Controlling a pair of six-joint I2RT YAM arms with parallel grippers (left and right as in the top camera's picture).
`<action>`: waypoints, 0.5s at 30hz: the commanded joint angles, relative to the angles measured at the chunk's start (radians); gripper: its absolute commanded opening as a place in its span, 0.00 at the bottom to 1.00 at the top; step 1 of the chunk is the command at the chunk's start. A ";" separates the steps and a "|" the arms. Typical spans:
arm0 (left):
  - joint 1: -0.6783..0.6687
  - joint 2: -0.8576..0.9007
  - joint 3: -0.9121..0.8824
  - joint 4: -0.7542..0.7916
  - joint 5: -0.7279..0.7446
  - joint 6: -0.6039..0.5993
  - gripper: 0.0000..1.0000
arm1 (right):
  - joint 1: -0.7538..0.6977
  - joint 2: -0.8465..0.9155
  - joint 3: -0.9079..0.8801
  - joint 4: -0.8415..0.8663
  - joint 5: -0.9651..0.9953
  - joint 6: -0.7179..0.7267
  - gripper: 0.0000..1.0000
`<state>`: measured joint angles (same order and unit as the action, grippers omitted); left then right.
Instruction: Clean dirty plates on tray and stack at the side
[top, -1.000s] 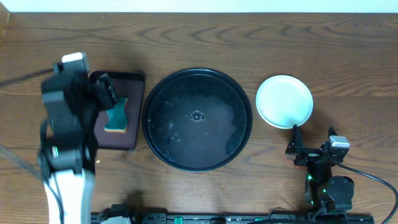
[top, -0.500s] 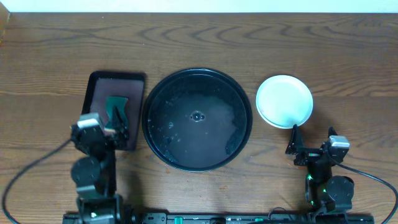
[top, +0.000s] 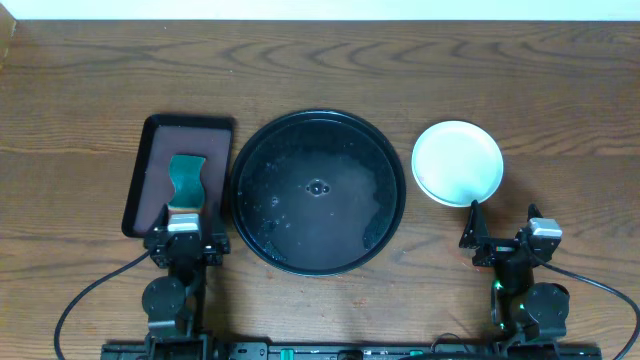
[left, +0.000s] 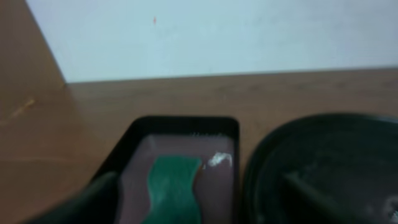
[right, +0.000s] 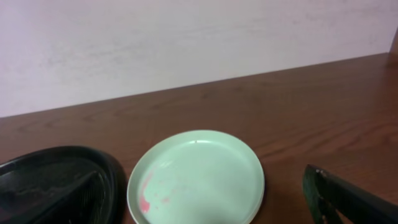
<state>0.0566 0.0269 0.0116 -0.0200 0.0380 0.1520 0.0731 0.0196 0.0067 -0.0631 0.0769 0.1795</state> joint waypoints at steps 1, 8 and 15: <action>-0.006 -0.026 -0.008 -0.051 -0.012 0.016 0.88 | -0.010 0.002 -0.001 -0.005 -0.003 0.014 0.99; -0.006 -0.021 -0.008 -0.051 -0.012 0.016 0.87 | -0.010 0.002 -0.001 -0.005 -0.003 0.014 0.99; -0.006 -0.014 -0.008 -0.051 -0.012 0.016 0.88 | -0.010 0.002 -0.001 -0.005 -0.003 0.014 0.99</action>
<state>0.0559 0.0113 0.0124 -0.0219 0.0425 0.1577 0.0731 0.0204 0.0067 -0.0635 0.0765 0.1795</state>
